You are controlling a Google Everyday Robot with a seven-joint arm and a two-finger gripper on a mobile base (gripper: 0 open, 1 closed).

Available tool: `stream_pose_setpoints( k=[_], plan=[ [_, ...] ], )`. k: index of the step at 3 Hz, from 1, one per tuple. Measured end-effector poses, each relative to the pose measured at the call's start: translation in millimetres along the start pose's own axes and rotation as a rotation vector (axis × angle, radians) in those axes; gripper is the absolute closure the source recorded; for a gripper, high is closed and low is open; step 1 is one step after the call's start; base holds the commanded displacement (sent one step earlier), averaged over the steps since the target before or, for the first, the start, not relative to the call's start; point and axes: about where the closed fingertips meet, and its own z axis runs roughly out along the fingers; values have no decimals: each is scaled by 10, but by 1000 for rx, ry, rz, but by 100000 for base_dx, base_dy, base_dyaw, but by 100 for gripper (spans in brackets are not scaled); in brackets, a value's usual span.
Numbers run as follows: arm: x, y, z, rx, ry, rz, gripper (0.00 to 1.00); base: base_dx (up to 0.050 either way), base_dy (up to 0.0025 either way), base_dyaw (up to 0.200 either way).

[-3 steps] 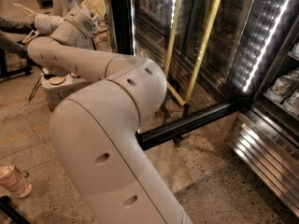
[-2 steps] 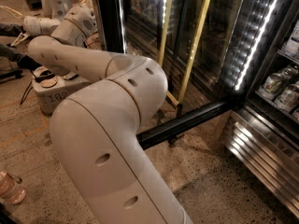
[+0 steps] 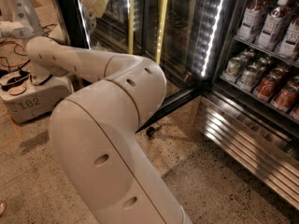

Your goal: Close left fridge door

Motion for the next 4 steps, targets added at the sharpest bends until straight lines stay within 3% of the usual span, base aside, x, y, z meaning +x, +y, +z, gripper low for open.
stream_pose_setpoints(
  k=[4],
  plan=[
    [0,0,0,0,0,0,100,-3778,241,-12908]
  ],
)
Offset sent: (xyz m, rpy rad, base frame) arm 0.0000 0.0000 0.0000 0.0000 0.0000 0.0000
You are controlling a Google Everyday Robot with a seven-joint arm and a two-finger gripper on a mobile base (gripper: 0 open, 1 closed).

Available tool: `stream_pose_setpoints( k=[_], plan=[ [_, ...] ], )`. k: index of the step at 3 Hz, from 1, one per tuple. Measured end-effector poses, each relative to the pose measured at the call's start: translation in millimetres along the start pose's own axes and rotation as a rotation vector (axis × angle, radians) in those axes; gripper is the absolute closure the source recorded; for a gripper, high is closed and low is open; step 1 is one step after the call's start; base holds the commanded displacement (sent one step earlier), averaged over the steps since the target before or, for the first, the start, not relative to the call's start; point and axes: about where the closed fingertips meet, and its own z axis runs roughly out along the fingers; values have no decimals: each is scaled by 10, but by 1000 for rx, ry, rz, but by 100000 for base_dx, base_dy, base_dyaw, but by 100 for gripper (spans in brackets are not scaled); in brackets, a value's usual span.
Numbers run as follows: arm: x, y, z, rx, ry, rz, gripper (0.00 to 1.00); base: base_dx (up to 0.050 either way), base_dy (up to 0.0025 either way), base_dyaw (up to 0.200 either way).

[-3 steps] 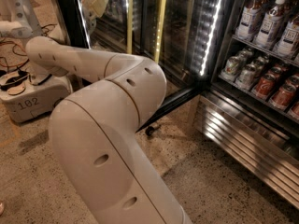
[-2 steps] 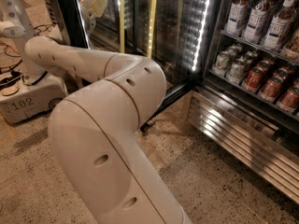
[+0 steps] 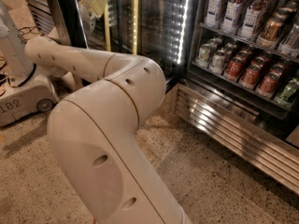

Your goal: Close left fridge door

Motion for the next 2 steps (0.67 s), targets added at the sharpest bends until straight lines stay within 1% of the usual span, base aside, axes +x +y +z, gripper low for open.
stream_pose_setpoints(
  k=[2],
  plan=[
    [0,0,0,0,0,0,100,-3790,247,-13005]
  ],
)
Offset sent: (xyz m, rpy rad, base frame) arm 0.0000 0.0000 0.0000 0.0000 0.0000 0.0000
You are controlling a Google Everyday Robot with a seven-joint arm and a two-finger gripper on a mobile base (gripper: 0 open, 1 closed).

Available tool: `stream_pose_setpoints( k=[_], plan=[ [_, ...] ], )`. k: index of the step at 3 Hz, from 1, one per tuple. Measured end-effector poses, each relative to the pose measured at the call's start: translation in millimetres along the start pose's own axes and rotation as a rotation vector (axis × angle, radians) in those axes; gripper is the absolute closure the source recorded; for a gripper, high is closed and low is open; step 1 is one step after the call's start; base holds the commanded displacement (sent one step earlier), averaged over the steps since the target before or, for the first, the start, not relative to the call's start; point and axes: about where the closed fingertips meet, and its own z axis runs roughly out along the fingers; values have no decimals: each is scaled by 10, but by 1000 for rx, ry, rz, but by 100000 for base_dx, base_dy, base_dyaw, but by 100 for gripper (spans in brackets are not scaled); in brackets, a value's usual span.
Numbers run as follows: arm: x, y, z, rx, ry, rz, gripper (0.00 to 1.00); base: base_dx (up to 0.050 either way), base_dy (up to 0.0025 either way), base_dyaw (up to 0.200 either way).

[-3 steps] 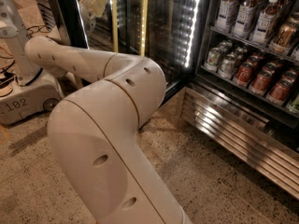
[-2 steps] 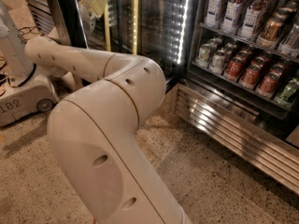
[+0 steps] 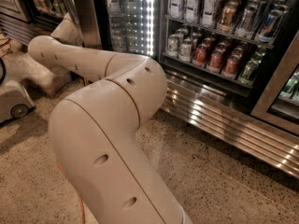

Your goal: Close left fridge door

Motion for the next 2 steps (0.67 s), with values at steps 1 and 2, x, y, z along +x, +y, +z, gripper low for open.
stream_pose_setpoints(
  k=[1,2],
  plan=[
    [0,0,0,0,0,0,100,-3689,249,-13414],
    [0,0,0,0,0,0,100,0,0,0]
  ],
)
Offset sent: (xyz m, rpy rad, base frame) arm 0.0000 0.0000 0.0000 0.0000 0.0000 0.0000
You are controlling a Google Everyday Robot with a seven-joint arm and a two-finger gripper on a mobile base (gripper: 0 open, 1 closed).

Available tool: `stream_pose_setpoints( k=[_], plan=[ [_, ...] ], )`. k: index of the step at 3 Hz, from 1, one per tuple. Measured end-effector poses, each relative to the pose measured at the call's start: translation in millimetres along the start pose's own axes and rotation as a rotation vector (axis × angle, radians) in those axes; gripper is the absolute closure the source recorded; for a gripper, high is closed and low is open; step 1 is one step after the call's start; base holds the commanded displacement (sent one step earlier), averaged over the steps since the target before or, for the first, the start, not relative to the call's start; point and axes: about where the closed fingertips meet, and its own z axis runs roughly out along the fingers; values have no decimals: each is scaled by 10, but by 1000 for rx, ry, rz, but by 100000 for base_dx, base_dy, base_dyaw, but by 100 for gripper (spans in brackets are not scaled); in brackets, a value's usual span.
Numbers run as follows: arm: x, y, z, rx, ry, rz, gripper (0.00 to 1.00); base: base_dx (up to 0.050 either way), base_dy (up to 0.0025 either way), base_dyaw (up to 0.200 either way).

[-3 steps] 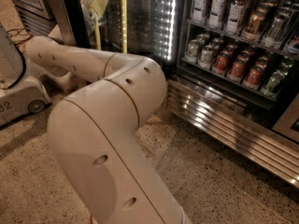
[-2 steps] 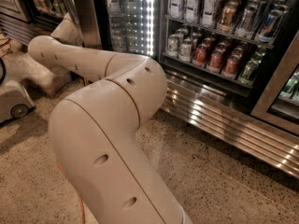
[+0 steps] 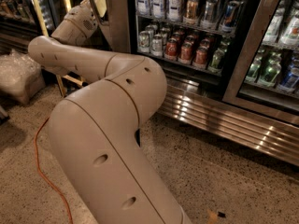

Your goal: Close left fridge door

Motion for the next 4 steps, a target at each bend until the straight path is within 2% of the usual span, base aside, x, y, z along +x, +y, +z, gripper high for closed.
stream_pose_setpoints(
  k=[1,2,3,4],
  plan=[
    [41,-80,85,58,15,-23,100,0,0,0],
    [32,-55,76,58,15,-23,100,0,0,0],
    [179,-149,168,112,31,-69,100,0,0,0],
    [415,-292,313,186,56,-148,100,0,0,0]
  ],
)
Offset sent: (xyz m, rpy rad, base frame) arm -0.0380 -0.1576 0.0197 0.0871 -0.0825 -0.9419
